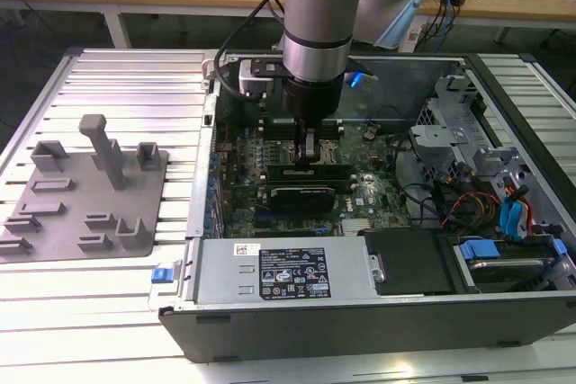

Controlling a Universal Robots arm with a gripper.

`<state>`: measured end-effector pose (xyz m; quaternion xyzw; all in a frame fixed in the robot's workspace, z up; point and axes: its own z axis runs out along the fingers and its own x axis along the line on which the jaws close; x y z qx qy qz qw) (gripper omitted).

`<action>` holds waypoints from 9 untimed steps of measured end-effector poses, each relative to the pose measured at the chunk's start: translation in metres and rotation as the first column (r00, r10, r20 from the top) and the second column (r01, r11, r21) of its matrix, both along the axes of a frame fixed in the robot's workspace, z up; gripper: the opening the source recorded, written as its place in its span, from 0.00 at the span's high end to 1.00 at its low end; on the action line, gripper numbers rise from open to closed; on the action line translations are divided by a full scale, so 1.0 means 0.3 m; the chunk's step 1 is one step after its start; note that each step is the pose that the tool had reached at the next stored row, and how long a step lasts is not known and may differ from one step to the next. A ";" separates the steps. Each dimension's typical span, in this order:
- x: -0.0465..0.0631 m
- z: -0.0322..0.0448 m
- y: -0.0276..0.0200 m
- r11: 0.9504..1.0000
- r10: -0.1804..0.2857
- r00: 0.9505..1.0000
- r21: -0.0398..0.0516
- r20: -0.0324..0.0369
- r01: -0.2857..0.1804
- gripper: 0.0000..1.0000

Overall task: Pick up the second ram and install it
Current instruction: 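Insert the second ram into the second slot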

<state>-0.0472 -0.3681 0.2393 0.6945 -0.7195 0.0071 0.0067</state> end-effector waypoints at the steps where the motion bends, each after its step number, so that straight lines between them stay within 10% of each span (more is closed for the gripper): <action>1: 0.000 -0.001 0.000 1.000 0.000 1.000 0.002 0.000 0.000 0.91; 4: 0.000 -0.002 0.000 1.000 0.000 1.000 0.018 0.000 0.000 0.91; 9: 0.000 -0.002 -0.001 1.000 0.000 1.000 0.015 0.000 0.000 0.91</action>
